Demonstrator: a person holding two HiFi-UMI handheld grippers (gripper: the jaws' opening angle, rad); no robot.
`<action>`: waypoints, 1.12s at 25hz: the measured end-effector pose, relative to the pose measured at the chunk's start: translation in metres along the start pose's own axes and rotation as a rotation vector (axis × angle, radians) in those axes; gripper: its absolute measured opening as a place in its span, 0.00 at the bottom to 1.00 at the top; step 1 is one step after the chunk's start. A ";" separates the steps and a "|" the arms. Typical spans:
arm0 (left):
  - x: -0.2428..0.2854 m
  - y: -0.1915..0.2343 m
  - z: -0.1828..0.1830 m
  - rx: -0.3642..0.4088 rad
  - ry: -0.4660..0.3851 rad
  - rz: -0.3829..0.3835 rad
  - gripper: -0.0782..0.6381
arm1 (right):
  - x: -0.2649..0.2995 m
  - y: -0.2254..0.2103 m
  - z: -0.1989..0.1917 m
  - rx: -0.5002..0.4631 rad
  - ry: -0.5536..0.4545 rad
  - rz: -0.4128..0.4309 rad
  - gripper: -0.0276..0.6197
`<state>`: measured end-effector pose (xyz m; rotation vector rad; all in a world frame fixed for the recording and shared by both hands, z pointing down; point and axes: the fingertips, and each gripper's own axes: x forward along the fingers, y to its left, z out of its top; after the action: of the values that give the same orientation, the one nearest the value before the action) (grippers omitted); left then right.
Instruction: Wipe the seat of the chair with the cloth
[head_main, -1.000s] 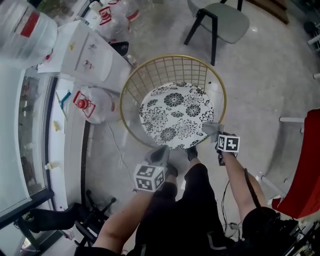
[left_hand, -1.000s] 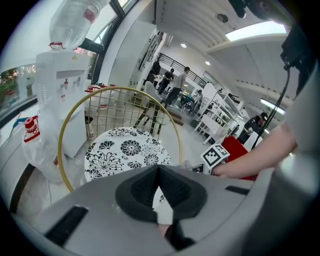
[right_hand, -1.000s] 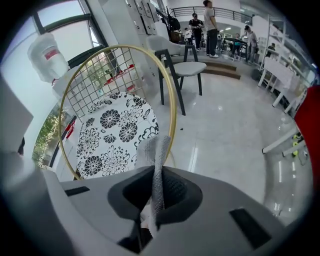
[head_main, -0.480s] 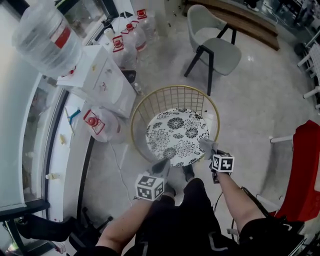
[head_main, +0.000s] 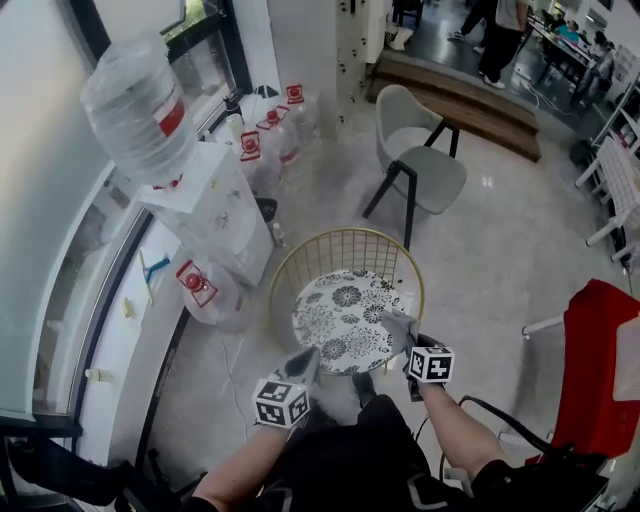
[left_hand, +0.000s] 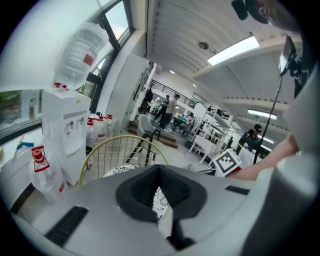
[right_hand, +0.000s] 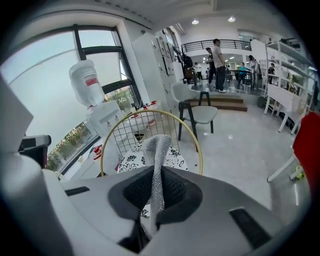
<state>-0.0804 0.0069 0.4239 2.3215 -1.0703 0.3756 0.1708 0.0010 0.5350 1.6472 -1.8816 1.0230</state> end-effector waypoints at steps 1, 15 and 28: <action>-0.003 0.000 0.007 -0.011 -0.023 0.000 0.12 | -0.005 0.003 0.009 -0.011 -0.019 0.003 0.08; -0.055 -0.016 0.099 0.099 -0.286 -0.119 0.12 | -0.121 0.089 0.118 -0.109 -0.357 0.107 0.08; -0.085 -0.043 0.160 0.212 -0.348 -0.009 0.12 | -0.188 0.125 0.197 -0.246 -0.566 0.229 0.08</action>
<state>-0.0989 -0.0121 0.2394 2.6472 -1.2311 0.0826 0.1150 -0.0249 0.2420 1.7177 -2.4859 0.3864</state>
